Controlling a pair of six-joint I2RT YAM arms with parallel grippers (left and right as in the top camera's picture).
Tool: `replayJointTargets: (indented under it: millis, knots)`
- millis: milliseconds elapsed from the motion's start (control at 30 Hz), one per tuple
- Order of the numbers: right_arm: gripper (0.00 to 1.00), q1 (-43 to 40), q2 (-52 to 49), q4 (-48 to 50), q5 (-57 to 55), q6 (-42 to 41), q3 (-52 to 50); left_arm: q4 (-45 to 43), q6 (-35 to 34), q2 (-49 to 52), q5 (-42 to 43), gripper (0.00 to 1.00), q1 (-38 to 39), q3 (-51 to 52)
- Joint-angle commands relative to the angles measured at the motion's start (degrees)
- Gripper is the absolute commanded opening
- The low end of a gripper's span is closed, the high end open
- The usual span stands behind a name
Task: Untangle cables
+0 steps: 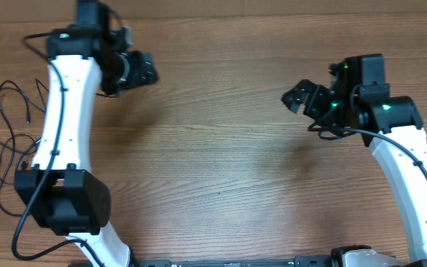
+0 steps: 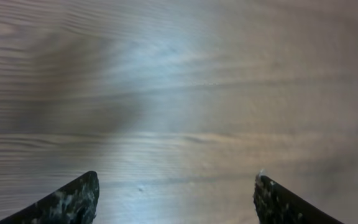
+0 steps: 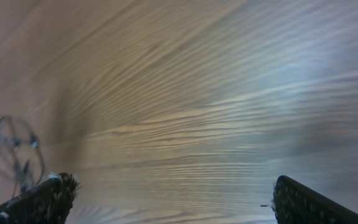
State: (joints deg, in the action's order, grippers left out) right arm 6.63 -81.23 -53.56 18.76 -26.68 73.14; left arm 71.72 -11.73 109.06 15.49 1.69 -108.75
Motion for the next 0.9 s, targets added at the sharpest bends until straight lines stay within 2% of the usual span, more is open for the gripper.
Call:
replayJointTargets:
  millis: [0, 67, 233, 467, 733, 867]
  knots:
    - [1.00, 2.91, 0.09, 1.40, 3.08, 0.13, -0.20, 2.56, 4.20, -0.79, 0.15, 0.81, 4.15, -0.46]
    - [1.00, 4.83, 0.04, 1.64, 1.95, 0.85, -0.20, 5.20, 5.09, -0.79, -2.73, 0.82, 6.40, -0.46]
    - [1.00, 9.07, -0.37, -0.31, 0.11, 10.69, -0.20, 12.81, 3.78, -0.79, -9.66, 0.85, 9.77, -0.46]
    - [1.00, 10.23, -2.21, -9.60, -13.68, 10.23, -0.20, 25.16, -0.94, -0.79, -11.72, 0.85, 10.23, -0.46]
    - [1.00, 9.38, -2.38, -21.49, -16.22, 10.23, -0.20, 25.14, -0.11, -5.81, -11.76, 0.85, 11.13, 5.14]
    - [1.00, 9.38, -2.03, -26.27, -16.87, 10.32, -0.22, 25.11, -3.41, -11.32, -16.41, 0.85, 11.13, 9.88]
